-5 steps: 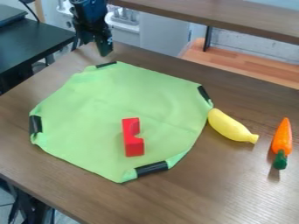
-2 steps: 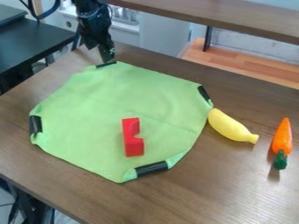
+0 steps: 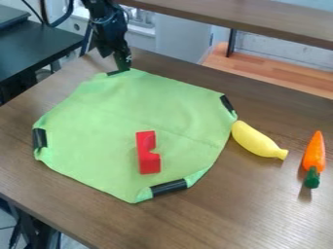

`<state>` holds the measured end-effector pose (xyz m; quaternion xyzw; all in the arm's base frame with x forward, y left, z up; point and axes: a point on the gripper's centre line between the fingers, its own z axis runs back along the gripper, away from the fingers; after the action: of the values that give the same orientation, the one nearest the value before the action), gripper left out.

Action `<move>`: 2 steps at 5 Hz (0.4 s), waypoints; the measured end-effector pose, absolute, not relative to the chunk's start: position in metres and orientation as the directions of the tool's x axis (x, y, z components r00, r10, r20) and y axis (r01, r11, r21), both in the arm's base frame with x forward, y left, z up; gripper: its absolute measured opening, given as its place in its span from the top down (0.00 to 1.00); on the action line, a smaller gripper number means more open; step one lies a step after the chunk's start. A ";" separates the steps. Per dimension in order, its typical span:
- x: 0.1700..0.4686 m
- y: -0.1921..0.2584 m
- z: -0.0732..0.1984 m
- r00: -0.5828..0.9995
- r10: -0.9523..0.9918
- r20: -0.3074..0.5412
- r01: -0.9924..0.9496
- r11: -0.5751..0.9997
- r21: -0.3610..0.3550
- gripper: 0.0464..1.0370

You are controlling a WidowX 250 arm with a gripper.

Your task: Fold the cloth from top left to bottom right

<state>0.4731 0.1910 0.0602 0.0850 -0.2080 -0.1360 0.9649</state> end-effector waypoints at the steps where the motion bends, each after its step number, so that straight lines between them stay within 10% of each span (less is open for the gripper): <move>1: 0.482 0.193 0.048 0.884 -0.302 0.357 0.233 0.947 0.223 0.04; 2: 0.489 0.189 0.040 0.887 -0.314 0.338 0.249 0.943 0.222 0.04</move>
<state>0.4887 0.1894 0.0401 0.0865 -0.1878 -0.1454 0.9675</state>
